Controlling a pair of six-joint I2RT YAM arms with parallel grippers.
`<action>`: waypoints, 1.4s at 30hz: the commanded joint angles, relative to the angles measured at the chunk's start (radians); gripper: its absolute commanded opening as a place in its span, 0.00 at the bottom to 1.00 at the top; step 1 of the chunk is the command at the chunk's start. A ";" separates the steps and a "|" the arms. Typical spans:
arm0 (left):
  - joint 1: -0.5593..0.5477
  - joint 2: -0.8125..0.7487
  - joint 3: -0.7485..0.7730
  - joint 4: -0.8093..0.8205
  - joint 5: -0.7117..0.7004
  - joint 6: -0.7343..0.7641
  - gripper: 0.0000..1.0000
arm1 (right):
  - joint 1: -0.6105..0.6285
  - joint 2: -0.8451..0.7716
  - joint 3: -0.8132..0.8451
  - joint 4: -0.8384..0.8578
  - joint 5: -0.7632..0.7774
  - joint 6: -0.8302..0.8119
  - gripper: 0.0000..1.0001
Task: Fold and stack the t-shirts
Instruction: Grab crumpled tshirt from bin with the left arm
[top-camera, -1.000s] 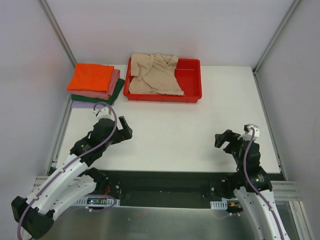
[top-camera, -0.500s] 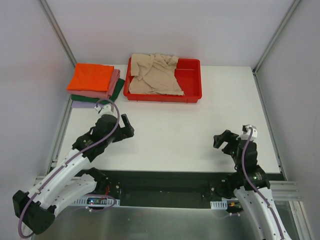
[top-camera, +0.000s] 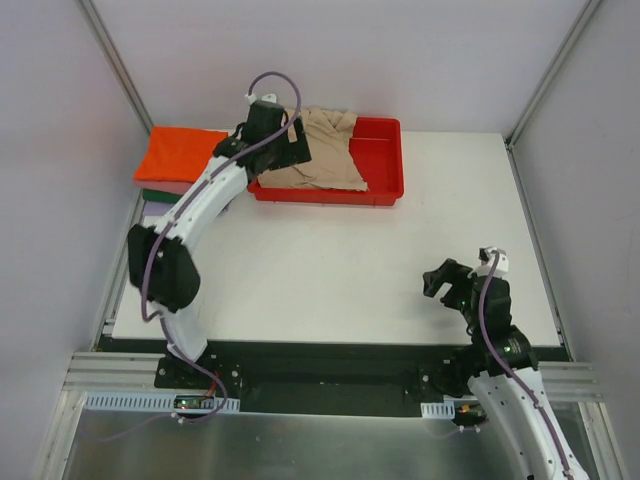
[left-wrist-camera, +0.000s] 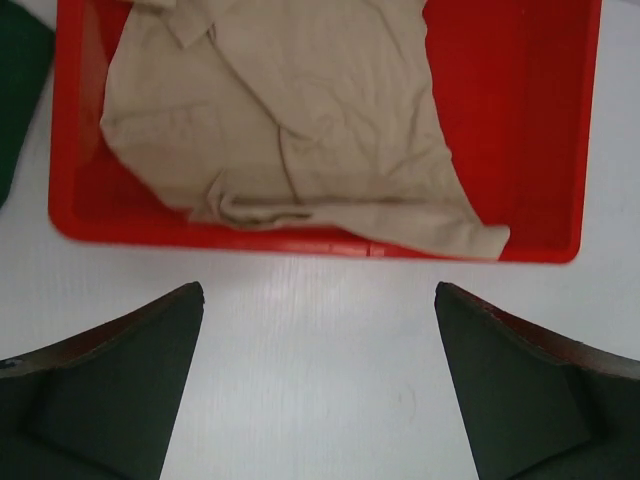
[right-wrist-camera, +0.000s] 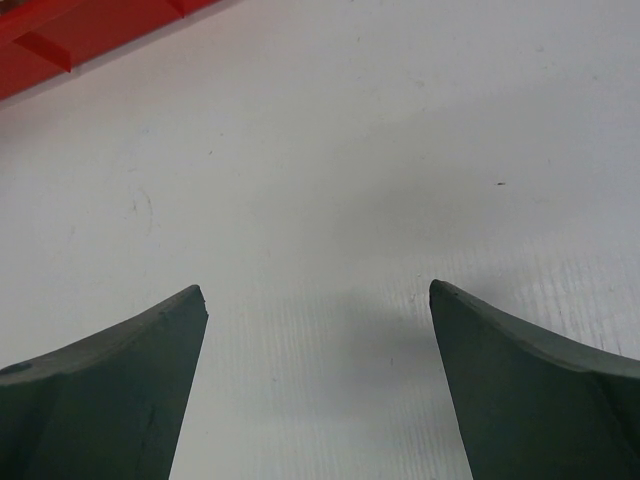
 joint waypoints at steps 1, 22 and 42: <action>0.062 0.293 0.297 -0.042 0.133 0.116 0.99 | 0.000 0.025 0.007 0.050 -0.015 -0.004 0.96; 0.071 0.841 0.695 -0.049 0.275 0.217 0.99 | -0.002 0.044 0.004 0.056 0.010 -0.005 0.96; 0.123 0.725 0.806 0.022 0.444 0.200 0.00 | 0.000 0.010 0.007 0.035 0.008 -0.002 0.96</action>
